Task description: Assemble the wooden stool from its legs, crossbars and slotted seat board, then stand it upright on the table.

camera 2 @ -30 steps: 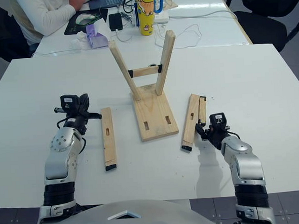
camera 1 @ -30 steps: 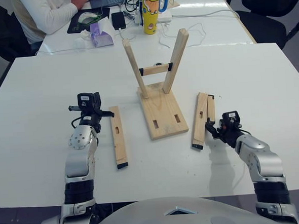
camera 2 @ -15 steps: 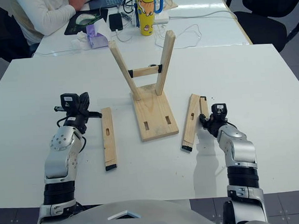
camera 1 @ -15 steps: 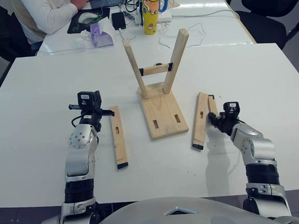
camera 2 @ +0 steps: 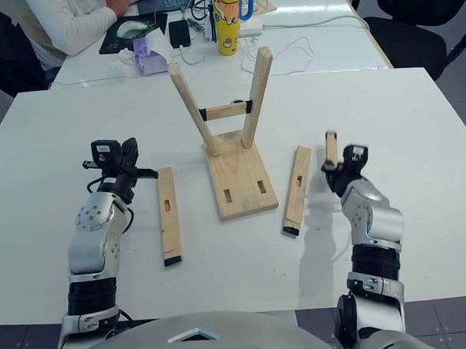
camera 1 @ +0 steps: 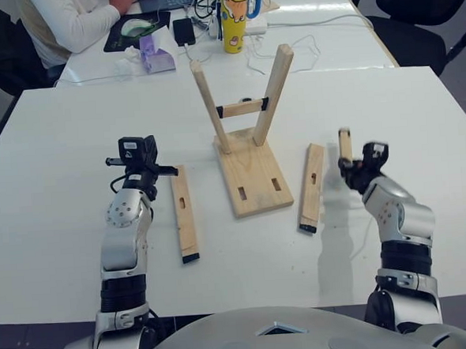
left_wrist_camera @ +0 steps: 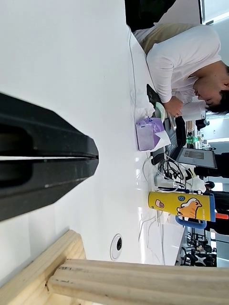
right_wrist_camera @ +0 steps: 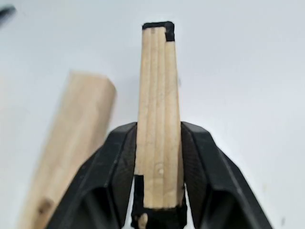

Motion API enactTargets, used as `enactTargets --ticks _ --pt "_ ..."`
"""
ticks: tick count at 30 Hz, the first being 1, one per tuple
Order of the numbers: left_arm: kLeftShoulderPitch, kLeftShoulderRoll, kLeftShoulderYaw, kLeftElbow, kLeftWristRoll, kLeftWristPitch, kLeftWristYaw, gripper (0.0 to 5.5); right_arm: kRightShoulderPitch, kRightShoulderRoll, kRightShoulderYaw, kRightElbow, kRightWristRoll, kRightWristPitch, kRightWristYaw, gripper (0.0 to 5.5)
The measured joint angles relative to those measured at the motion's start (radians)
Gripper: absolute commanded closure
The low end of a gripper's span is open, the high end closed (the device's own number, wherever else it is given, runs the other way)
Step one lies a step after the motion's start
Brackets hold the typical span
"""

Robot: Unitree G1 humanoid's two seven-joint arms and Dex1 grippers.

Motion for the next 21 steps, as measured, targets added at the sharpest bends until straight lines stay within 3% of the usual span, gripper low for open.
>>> enactTargets --ticks 7,11,15,21 --pt "0.005 -0.094 -0.002 -0.171 -0.402 0.216 -0.137 4.31 -0.090 -0.084 0.137 -0.089 -0.032 -0.279 0.235 4.19" --pt "0.006 -0.127 0.060 -0.254 -0.678 0.332 -0.145 3.62 -0.086 -0.141 0.197 -0.152 -0.029 -0.370 0.378 4.19" --pt "0.004 -0.142 0.114 -0.257 -0.860 0.382 -0.109 3.07 -0.055 -0.177 0.272 -0.215 0.005 -0.385 0.530 4.19" --pt "0.002 -0.146 0.115 -0.256 -0.997 0.409 -0.065 2.25 -0.035 -0.198 0.298 -0.263 0.052 -0.352 0.603 4.19"
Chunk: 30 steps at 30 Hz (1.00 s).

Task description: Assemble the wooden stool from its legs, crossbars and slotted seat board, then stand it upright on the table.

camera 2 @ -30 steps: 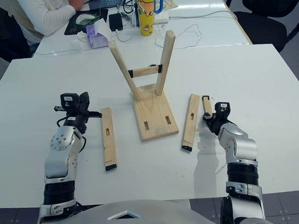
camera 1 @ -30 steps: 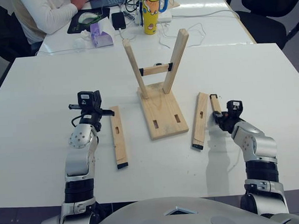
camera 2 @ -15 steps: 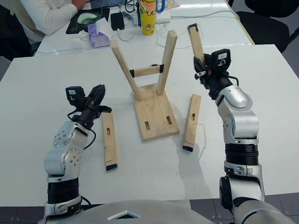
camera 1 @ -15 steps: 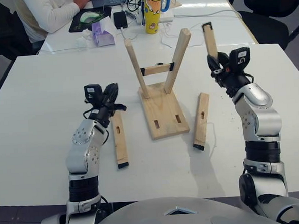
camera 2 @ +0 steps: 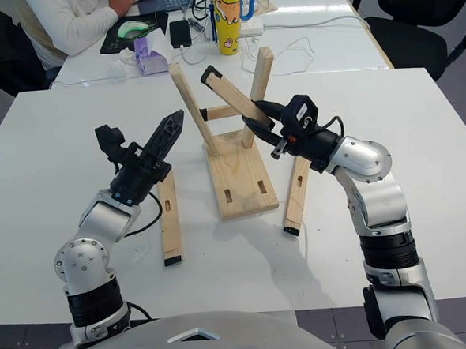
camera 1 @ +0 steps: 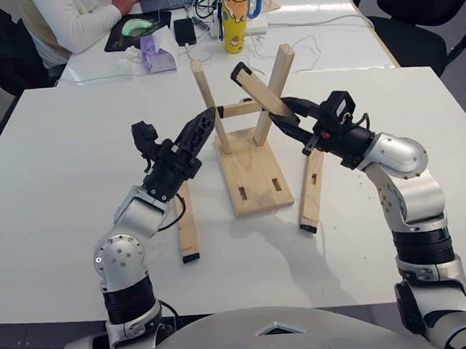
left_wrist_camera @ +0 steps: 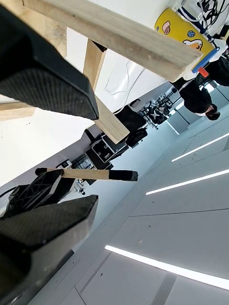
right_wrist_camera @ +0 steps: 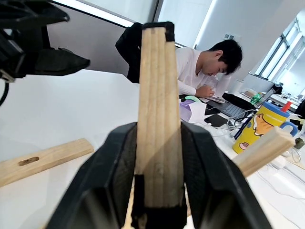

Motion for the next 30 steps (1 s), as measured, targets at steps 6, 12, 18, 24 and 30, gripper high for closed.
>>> enactTargets --ticks 6,12,18,24,30 --pt "-0.023 -0.003 -0.023 0.011 -0.022 -0.010 0.024 2.21 -0.005 -0.008 0.044 -0.040 0.029 0.043 0.051 4.19" --pt "-0.050 -0.005 -0.048 0.040 -0.017 -0.032 0.037 2.80 -0.005 -0.012 0.076 -0.065 0.037 0.060 0.085 4.19" --pt "-0.050 0.000 -0.051 0.041 -0.018 -0.047 0.041 3.77 -0.005 -0.009 0.077 -0.064 0.033 0.060 0.076 4.19" --pt "-0.060 0.012 -0.054 0.052 -0.004 -0.059 0.056 4.58 -0.005 -0.008 0.086 -0.060 0.018 0.061 0.063 4.19" --pt "-0.067 0.019 -0.063 0.056 0.003 -0.070 0.059 5.06 -0.005 -0.008 0.099 -0.057 0.017 0.072 0.053 3.83"
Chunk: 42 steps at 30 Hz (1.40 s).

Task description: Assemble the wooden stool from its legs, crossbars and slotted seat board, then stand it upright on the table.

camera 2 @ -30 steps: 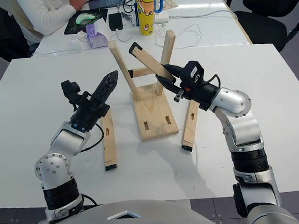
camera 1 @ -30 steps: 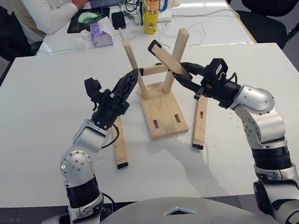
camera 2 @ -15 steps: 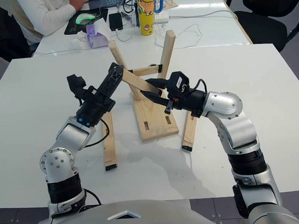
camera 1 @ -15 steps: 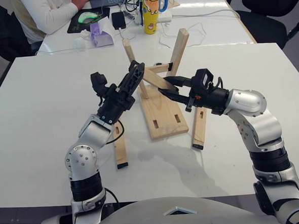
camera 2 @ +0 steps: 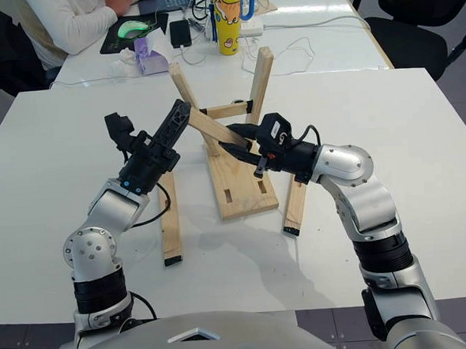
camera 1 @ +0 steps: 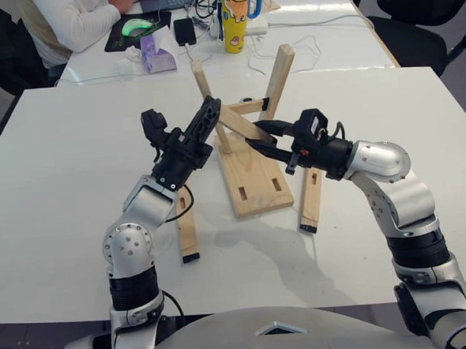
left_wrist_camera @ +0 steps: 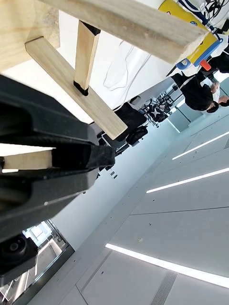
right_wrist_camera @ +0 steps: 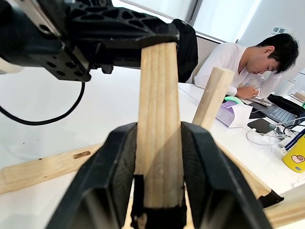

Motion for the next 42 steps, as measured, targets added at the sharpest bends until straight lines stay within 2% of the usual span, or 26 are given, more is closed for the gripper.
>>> enactTargets --ticks 4,10,15,19,24,32,42 --pt "0.000 0.016 0.027 0.032 0.031 -0.021 0.027 5.08 -0.004 0.003 -0.003 -0.001 0.011 0.014 -0.005 3.37" --pt "0.006 0.059 0.078 0.078 0.105 -0.057 0.054 5.08 -0.034 0.053 -0.076 0.017 0.091 0.099 -0.086 3.37" --pt "0.065 0.120 0.152 0.070 0.150 -0.084 0.062 5.08 -0.107 0.118 -0.218 0.229 0.011 0.109 -0.391 4.16" --pt "0.173 0.157 0.243 0.031 0.160 -0.088 0.095 5.08 -0.075 0.139 -0.339 0.362 -0.086 0.062 -0.629 4.75" --pt "0.297 0.163 0.278 -0.056 0.136 -0.063 0.121 5.08 0.056 0.193 -0.332 0.360 -0.145 0.002 -0.683 5.50" --pt "0.325 0.137 0.240 -0.106 0.139 -0.060 0.175 5.08 0.216 0.257 -0.296 0.312 -0.202 -0.098 -0.726 5.50" --pt "0.444 0.107 0.176 -0.176 0.181 -0.076 0.192 5.08 0.226 0.271 -0.288 0.284 -0.230 -0.103 -0.746 5.50"
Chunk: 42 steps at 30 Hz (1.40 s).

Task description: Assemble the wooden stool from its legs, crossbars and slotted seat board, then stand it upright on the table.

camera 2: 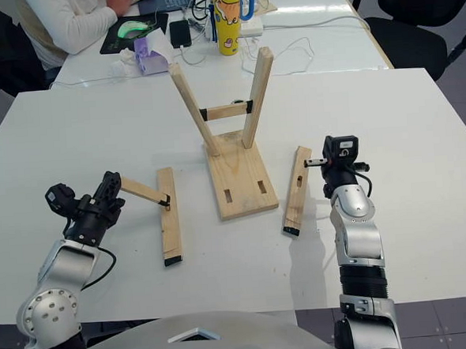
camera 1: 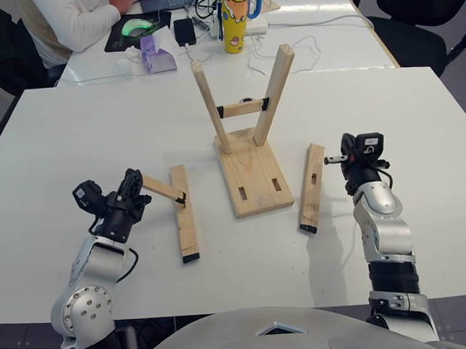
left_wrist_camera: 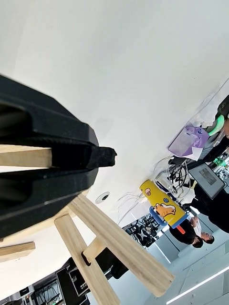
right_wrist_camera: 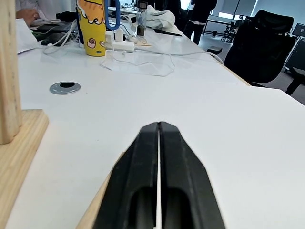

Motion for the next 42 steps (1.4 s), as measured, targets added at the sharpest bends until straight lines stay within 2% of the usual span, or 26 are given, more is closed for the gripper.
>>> enactTargets --ticks 7,13,32,42 --pt "0.052 -0.022 -0.067 -0.008 0.117 -0.070 -0.009 5.08 0.000 0.005 0.007 -0.002 -0.007 0.000 -0.001 5.50" --pt "0.051 -0.052 -0.078 -0.011 0.175 -0.146 -0.010 5.08 -0.001 0.006 0.012 -0.002 -0.006 0.000 0.001 5.50" --pt "0.059 -0.066 -0.131 0.018 0.257 -0.175 -0.034 5.08 -0.007 0.005 0.020 -0.002 -0.007 0.000 0.005 5.50" --pt "0.065 -0.047 -0.165 0.018 0.417 -0.235 -0.026 5.08 -0.006 0.005 0.020 -0.009 -0.008 0.000 0.002 5.50"
